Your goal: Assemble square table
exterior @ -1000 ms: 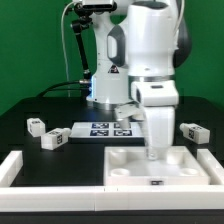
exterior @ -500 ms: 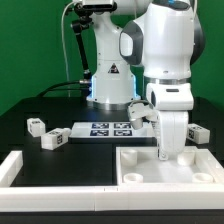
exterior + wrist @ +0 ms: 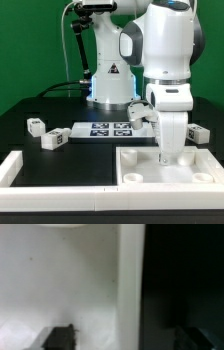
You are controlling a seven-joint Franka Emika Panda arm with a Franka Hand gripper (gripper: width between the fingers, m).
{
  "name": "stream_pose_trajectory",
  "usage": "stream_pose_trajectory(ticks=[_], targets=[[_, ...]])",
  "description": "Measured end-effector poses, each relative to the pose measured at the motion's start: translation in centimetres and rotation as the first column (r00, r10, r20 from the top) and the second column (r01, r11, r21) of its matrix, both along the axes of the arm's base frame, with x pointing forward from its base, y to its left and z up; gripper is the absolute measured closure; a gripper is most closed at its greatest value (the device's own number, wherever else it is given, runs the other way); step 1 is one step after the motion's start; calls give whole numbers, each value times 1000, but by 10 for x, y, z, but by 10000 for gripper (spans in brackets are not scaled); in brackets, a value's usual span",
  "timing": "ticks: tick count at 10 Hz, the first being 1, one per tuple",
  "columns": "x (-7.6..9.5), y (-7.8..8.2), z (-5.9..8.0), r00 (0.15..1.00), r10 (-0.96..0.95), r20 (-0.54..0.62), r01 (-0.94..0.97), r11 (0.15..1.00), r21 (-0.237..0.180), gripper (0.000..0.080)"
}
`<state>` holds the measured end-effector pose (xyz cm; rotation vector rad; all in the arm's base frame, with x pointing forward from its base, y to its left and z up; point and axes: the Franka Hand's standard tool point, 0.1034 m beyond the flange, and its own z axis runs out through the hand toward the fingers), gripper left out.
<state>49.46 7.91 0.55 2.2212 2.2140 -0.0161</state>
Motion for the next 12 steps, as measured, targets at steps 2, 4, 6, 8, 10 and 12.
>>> stream_pose_trajectory(ticks=[2, 4, 6, 8, 10, 12], targets=[[0, 0, 0, 1000, 0, 0, 0, 1000, 0, 163], [0, 0, 0, 1000, -1, -1, 1, 1000, 0, 153], [0, -1, 0, 1000, -1, -1, 1, 1000, 0, 151], [-2, 2, 8, 996, -89, 28, 88, 996, 11, 151], [-33, 25, 32, 946, -321, 35, 321, 947, 12, 151], [-46, 60, 49, 847, -531, 31, 531, 847, 0, 151]])
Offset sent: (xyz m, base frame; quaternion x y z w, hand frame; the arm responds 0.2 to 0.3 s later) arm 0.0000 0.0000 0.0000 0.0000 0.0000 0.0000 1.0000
